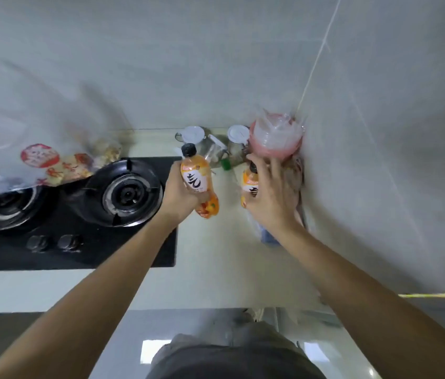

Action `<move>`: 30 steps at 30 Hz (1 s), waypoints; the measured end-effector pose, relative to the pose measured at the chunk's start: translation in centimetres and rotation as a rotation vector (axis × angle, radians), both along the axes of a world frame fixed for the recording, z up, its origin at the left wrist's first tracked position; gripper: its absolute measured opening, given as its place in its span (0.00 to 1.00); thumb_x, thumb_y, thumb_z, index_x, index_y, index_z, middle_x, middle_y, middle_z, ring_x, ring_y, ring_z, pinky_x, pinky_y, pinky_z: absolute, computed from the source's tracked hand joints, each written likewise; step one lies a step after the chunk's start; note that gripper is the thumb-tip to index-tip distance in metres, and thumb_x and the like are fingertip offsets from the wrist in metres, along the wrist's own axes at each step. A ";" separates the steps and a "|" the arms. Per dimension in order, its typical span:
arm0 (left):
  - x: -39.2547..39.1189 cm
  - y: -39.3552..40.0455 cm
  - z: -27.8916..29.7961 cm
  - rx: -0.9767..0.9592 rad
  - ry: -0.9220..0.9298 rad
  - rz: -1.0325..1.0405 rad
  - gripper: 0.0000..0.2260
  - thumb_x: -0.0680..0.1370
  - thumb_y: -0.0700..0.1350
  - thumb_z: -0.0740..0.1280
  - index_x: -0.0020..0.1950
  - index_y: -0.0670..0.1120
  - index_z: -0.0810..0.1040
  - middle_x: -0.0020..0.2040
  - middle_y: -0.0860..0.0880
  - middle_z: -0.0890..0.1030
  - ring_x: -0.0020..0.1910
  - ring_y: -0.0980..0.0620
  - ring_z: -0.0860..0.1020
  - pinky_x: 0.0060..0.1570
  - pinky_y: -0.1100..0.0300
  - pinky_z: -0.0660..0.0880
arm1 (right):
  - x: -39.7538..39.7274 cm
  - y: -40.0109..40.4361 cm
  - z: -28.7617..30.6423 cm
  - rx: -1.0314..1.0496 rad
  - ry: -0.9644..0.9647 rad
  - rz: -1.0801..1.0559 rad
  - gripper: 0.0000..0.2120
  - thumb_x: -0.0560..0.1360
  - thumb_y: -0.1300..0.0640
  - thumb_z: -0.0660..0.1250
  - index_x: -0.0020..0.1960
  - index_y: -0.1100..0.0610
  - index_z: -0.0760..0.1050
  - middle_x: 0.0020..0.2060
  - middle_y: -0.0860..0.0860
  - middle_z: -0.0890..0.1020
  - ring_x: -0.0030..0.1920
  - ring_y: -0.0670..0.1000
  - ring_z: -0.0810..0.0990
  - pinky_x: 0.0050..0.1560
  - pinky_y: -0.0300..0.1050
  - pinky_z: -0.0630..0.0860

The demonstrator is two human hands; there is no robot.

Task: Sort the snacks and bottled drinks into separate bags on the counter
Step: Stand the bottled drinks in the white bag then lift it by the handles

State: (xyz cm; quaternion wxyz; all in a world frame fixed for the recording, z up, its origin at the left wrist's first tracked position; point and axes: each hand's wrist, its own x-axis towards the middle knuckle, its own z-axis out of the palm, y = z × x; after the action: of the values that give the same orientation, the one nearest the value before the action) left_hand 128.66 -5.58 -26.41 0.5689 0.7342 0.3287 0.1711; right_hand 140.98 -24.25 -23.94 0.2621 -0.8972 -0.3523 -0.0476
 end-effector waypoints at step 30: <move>-75.3 8.1 5.1 0.214 0.275 1.050 0.26 0.61 0.49 0.79 0.55 0.54 0.73 0.47 0.54 0.82 0.45 0.53 0.83 0.44 0.49 0.83 | -65.9 31.3 3.6 0.074 0.247 1.239 0.41 0.68 0.53 0.79 0.74 0.41 0.62 0.64 0.44 0.69 0.63 0.50 0.76 0.54 0.54 0.80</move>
State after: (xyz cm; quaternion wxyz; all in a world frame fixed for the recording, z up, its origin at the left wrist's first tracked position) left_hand 53.39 2.53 -21.33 0.2810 0.5410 0.7027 0.3669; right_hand 75.13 7.02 -20.35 0.3107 -0.5160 -0.7716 0.2046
